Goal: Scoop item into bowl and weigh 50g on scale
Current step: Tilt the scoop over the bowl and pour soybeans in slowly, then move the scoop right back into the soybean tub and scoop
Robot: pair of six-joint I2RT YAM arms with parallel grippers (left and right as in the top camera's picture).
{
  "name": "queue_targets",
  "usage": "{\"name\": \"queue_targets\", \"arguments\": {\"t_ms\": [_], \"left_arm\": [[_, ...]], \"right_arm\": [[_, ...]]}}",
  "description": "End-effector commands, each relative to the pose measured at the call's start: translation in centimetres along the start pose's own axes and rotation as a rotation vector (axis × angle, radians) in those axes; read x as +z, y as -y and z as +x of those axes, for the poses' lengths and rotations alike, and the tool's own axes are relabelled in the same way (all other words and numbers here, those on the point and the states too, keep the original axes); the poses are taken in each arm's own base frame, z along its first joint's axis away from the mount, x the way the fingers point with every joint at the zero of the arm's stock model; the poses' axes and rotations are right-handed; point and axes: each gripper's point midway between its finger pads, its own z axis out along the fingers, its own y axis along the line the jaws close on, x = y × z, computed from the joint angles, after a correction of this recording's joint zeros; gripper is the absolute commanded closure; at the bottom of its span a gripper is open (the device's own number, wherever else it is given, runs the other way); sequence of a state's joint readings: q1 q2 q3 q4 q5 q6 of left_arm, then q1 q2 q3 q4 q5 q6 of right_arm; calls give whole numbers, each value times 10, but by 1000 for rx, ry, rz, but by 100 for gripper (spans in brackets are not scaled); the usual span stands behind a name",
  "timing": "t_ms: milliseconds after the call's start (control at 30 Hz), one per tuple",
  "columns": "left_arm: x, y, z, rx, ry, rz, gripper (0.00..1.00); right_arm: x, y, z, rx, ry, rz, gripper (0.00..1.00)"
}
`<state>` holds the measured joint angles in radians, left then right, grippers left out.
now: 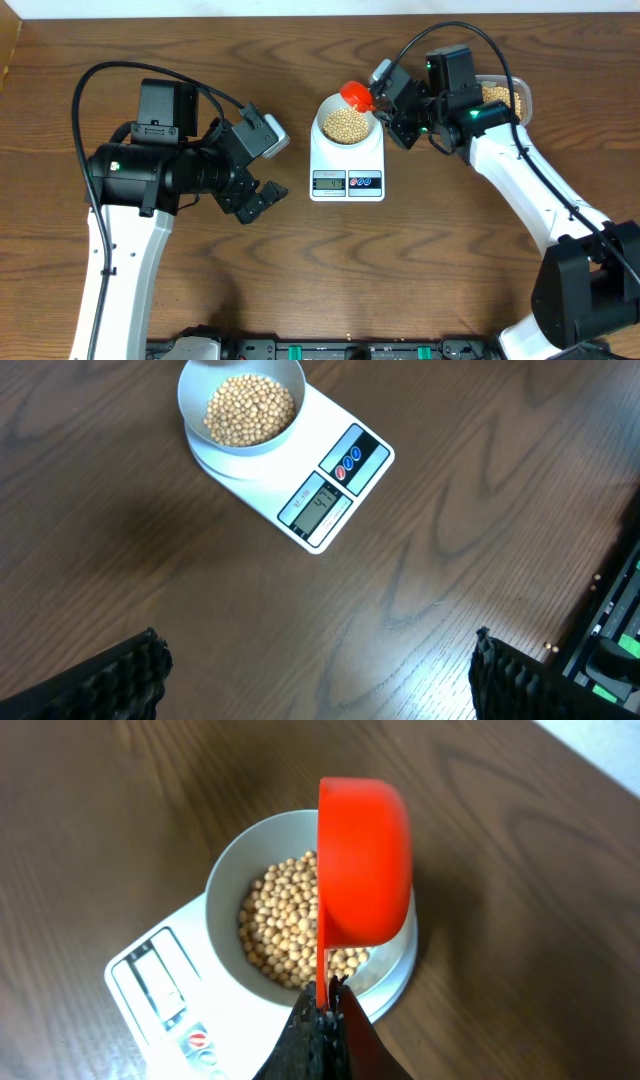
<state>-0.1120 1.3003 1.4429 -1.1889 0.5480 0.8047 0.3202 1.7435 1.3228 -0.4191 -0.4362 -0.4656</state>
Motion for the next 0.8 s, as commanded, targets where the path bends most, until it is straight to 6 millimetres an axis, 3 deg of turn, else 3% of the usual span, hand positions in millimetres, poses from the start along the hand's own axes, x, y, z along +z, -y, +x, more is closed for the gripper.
{"name": "queue_targets", "arguments": {"t_ms": [0, 133, 300, 567, 667, 767], "left_arm": [[-6, -1, -6, -3, 22, -5, 2], [-6, -1, -6, -3, 22, -5, 2], [-6, -1, -6, -4, 22, -5, 2], [-6, -1, -6, -4, 22, -5, 2], [-6, -1, -7, -3, 22, -5, 2], [-6, -1, -6, -3, 21, -5, 2]], "right_arm": [[-10, 0, -15, -56, 38, 27, 99], [-7, -5, -7, -42, 13, -3, 99], [-10, -1, -18, -63, 52, 19, 99], [-11, 2, -20, -66, 58, 35, 99], [-20, 21, -17, -61, 30, 135, 99], [-43, 49, -16, -51, 11, 280, 99]]}}
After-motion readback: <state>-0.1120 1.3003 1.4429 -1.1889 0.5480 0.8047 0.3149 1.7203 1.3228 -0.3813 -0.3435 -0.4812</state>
